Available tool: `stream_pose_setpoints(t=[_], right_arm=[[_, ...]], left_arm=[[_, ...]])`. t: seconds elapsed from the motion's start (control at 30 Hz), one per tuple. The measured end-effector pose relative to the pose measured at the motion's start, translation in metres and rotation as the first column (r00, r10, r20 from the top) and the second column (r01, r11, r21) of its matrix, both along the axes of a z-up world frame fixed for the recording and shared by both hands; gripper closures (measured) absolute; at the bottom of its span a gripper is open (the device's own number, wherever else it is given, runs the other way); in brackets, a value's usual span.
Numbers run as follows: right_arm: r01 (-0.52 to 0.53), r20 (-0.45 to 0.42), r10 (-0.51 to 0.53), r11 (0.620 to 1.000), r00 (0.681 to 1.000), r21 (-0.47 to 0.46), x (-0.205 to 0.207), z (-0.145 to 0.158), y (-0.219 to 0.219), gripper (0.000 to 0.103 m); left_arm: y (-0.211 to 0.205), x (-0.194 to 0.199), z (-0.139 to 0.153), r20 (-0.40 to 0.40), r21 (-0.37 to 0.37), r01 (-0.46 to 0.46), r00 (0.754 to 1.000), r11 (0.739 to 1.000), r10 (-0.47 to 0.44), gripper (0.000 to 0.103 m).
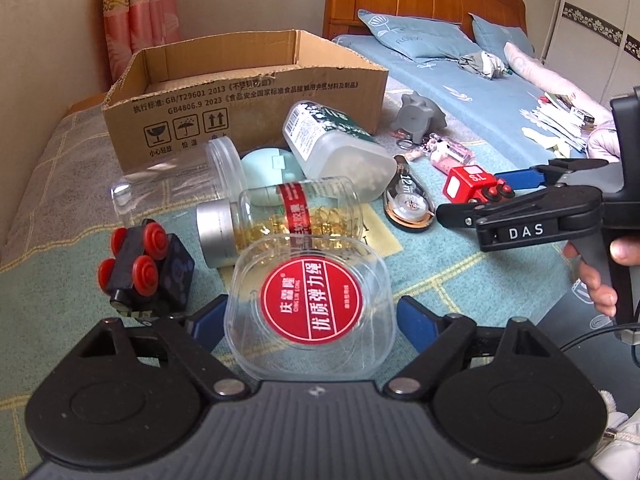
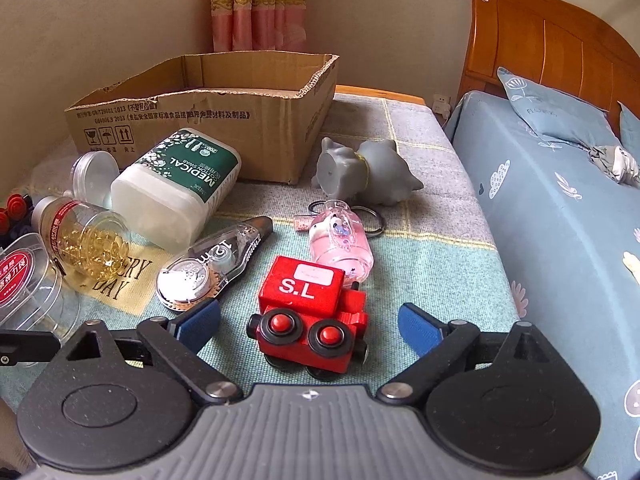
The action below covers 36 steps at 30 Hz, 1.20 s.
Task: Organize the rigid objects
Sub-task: 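Close left gripper on the clear container while right gripper closes on the red train, then carry the container into the cardboard box with left tool while right tool drops the train there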
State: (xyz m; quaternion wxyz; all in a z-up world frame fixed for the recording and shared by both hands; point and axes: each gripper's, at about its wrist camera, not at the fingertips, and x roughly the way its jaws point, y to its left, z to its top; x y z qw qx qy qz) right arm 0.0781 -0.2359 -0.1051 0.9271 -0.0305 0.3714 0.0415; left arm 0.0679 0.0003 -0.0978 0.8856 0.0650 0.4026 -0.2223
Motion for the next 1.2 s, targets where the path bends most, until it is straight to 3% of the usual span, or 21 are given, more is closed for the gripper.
stream_pose_setpoints(t=[0.33, 0.4, 0.47, 0.8, 1.2], right_arm=[[-0.001, 0.014, 0.001, 0.999, 1.000, -0.037, -0.001, 0.005, 0.002, 0.034], [-0.013, 0.012, 0.014, 0.999, 1.000, -0.048, -0.001, 0.007, 0.004, 0.040], [-0.019, 0.008, 0.019, 0.998, 1.000, -0.062, -0.002, 0.008, 0.006, 0.040], [-0.072, -0.002, 0.072, 0.992, 0.997, -0.104, -0.007, 0.016, 0.002, 0.042], [-0.161, -0.002, 0.162, 0.980, 0.987, -0.114, -0.015, 0.043, 0.000, 0.042]], left_arm=[[-0.003, 0.000, 0.005, 0.014, 0.006, 0.002, 1.000, 1.000, -0.002, 0.016], [-0.002, 0.000, 0.006, 0.010, 0.008, -0.003, 1.000, 1.000, 0.003, 0.024], [-0.001, 0.001, 0.006, 0.001, 0.009, -0.011, 1.000, 1.000, 0.011, 0.029], [0.003, 0.000, 0.012, -0.025, 0.014, -0.006, 1.000, 1.000, 0.007, 0.029], [0.004, -0.003, 0.051, 0.005, -0.013, 0.015, 1.000, 1.000, -0.015, 0.029]])
